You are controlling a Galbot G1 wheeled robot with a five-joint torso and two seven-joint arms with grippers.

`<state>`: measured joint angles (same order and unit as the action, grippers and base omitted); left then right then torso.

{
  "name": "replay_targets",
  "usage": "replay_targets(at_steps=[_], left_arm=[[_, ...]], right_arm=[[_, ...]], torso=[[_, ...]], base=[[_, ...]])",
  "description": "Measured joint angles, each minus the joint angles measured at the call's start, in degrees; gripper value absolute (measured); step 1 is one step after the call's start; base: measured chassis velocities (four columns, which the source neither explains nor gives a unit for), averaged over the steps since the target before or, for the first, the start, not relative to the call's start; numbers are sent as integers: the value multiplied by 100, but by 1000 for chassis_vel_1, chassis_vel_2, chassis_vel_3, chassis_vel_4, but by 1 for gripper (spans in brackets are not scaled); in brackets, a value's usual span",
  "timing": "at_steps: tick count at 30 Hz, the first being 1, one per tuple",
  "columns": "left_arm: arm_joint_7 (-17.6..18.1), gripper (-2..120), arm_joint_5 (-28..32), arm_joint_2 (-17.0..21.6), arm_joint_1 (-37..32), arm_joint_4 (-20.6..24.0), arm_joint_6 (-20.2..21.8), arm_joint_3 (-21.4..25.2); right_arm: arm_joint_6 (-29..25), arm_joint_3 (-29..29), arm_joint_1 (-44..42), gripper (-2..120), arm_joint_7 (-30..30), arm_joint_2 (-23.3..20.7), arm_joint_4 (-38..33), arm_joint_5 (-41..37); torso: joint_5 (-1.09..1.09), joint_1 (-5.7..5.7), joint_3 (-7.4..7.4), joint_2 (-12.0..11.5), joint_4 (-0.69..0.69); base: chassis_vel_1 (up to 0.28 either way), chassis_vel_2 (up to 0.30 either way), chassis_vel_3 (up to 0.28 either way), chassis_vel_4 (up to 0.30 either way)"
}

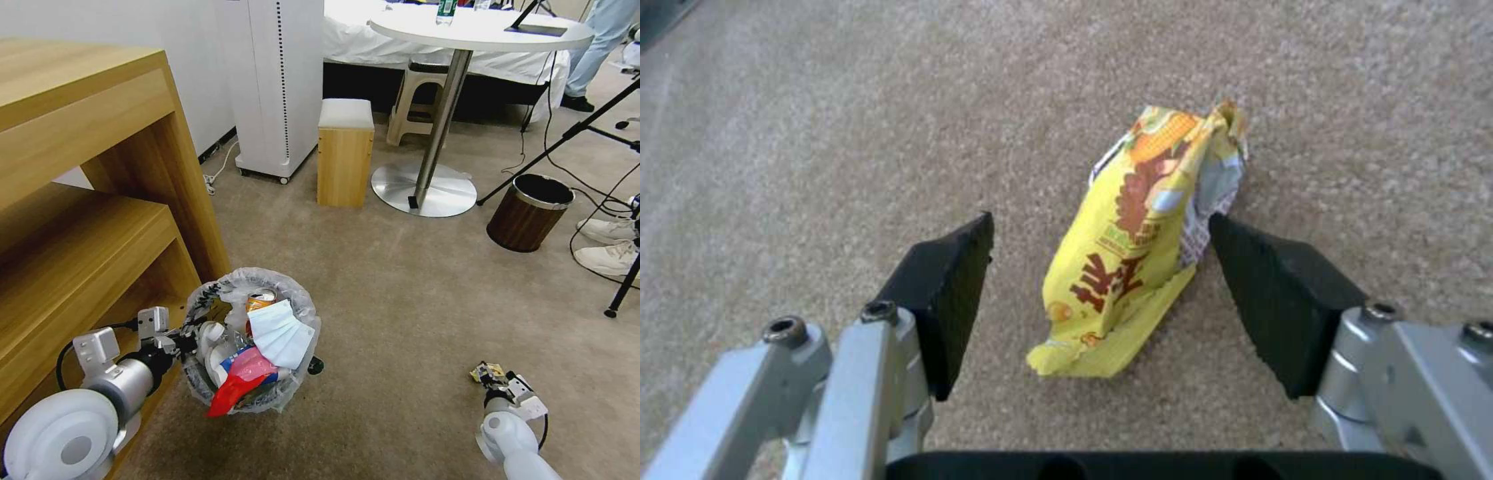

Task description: Pick up the trash bin and place the garbage on the floor into it.

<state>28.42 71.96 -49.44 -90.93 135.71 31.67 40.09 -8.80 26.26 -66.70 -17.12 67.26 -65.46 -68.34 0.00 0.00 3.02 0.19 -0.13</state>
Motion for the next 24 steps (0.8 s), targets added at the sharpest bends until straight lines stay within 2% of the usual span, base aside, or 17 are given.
replay_targets(at_steps=[9, 12, 20, 24], left_arm=[[8, 0, 18, -6, 1, 33, 0, 0], [12, 0, 37, 4, -16, 85, 0, 10], [17, 0, 57, 2, -41, 129, 2, 14], [17, 0, 61, 11, -43, 129, 3, 13]], right_arm=[[0, -22, 60, 63, 28, 5, 110, 21], [1, -43, 122, 57, 61, 8, 225, 43], [2, -94, 230, 56, 77, 50, 371, 81], [2, -108, 263, 50, 78, 56, 418, 99]], torso=[[0, 0, 0, 0, 0], [0, 0, 0, 0, 0], [0, 0, 0, 0, 0], [-1, 0, 0, 0, 0]], base=[[0, 0, 0, 0], [0, 0, 0, 0], [0, 0, 0, 0], [0, 0, 0, 0]])
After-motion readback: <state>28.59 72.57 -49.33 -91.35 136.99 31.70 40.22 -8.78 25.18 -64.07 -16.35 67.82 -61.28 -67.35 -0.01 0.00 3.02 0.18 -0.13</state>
